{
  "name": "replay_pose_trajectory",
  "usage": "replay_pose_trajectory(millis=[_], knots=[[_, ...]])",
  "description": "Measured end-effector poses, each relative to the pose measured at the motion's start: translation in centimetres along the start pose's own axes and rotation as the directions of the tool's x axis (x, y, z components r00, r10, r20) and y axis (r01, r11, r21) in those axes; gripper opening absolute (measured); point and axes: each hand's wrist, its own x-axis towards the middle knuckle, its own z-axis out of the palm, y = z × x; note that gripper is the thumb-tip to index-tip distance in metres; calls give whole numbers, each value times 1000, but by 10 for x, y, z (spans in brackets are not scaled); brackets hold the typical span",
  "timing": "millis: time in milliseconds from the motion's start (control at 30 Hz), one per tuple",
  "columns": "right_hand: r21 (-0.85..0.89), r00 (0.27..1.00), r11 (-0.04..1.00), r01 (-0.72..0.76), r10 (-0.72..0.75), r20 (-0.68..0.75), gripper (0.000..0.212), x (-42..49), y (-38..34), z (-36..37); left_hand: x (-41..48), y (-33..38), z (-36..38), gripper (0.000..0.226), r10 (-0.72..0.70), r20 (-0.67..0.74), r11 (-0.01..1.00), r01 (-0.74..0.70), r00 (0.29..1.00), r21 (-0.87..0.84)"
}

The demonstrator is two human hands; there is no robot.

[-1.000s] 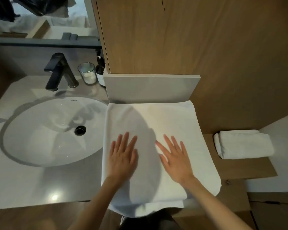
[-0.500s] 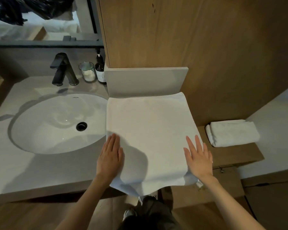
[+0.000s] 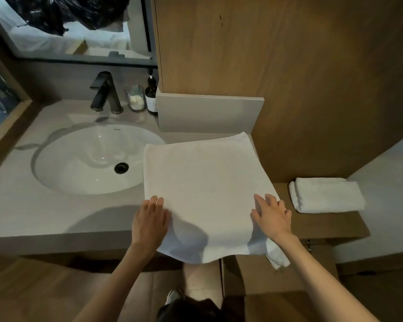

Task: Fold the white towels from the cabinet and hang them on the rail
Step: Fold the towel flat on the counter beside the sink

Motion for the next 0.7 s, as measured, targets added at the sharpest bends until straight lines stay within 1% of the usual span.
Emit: replay_pose_trajectory(millis=[67, 133, 233, 267, 300, 333, 400, 433, 533, 633, 667, 700], knots=[[24, 999, 999, 44, -45, 15, 43, 1, 3, -6, -1, 8, -3, 23, -42, 9, 998, 41, 999, 45], [23, 996, 996, 81, -82, 32, 41, 1, 6, -11, -4, 12, -2, 19, -67, -19, 996, 69, 998, 65], [-2, 991, 993, 118, -118, 59, 36, 3, 10, -18, -12, 8, 2, 14, -54, -89, 997, 58, 995, 51], [-7, 990, 992, 127, -127, 67, 35, 4, 12, -20, -13, 7, 1, 12, -51, -106, 998, 56, 993, 43], [0, 989, 991, 133, -132, 73, 35, 6, 13, -21, -13, 5, 1, 17, -65, -116, 997, 68, 991, 21], [27, 988, 991, 132, -133, 74, 35, 10, 16, -23, -12, 5, -3, 22, -128, -100, 991, 123, 987, -53], [144, 990, 983, 110, -121, 70, 33, 19, 19, -26, -5, 4, -8, 22, -300, -15, 937, 291, 954, -195], [216, 992, 972, 91, -108, 70, 34, 25, 20, -27, -2, 3, -9, 23, -360, 20, 904, 354, 933, -241], [388, 995, 921, 39, -70, 67, 43, 48, 18, -29, 11, -2, -13, 41, -475, 116, 808, 484, 872, -336], [425, 998, 905, -9, -18, 61, 52, 71, 10, -31, 27, -8, -16, 54, -581, 202, 684, 608, 788, -403], [424, 998, 905, -38, 13, 61, 55, 78, 7, -31, 30, -11, -14, 57, -597, 215, 665, 626, 773, -407], [420, 997, 905, -67, 45, 63, 59, 85, 5, -31, 33, -13, -12, 56, -597, 211, 666, 624, 774, -407]])
